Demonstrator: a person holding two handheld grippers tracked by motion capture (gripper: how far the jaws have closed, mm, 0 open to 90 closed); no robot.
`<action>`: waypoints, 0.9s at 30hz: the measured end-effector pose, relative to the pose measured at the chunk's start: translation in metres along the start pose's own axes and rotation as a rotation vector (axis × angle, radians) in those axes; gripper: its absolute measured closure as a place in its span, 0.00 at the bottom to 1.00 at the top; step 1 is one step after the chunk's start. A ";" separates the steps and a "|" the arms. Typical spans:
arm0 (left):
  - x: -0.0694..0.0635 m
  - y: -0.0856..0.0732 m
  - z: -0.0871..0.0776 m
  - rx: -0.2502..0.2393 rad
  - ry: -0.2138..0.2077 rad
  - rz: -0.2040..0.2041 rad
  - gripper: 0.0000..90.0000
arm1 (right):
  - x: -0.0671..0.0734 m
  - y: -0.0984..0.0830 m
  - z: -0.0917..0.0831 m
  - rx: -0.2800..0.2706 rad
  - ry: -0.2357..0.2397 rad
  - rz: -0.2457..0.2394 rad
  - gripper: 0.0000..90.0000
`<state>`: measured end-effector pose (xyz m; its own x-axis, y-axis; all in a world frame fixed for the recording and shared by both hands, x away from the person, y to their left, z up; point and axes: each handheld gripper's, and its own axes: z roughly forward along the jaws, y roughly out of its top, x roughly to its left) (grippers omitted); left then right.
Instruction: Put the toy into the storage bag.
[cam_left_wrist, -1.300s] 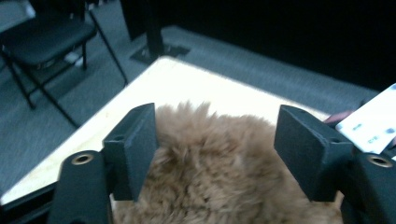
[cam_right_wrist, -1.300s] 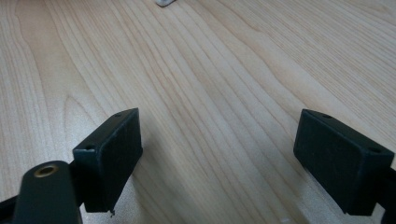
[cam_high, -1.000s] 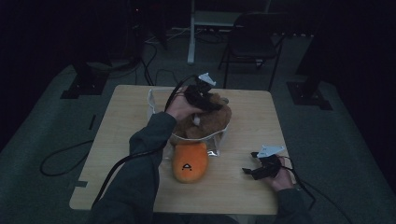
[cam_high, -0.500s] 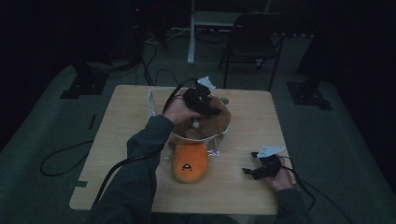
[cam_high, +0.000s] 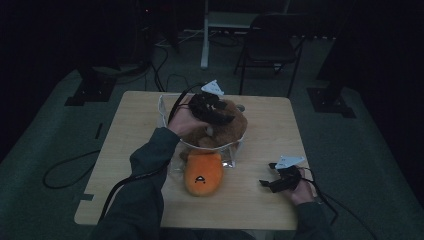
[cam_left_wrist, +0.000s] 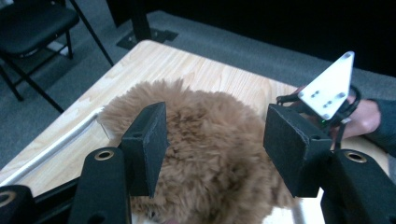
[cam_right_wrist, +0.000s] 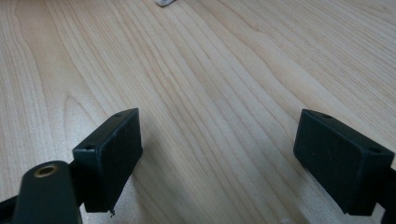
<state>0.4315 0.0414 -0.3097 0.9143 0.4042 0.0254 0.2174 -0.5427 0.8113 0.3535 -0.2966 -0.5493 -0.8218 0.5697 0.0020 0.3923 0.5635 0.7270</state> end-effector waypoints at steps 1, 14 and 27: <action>0.000 0.000 0.000 0.000 0.000 0.000 0.45 | 0.000 0.000 0.000 0.000 0.000 0.000 0.16; -0.007 -0.012 -0.036 -0.091 0.014 -0.033 0.45 | 0.000 0.000 0.000 0.000 0.000 0.000 0.16; -0.012 -0.030 -0.054 -0.128 0.020 -0.078 0.46 | 0.000 0.000 0.000 0.000 0.000 0.000 0.16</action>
<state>0.3952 0.0925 -0.3030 0.8892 0.4566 -0.0299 0.2406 -0.4110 0.8793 0.3535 -0.2965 -0.5493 -0.8220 0.5695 0.0019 0.3921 0.5636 0.7271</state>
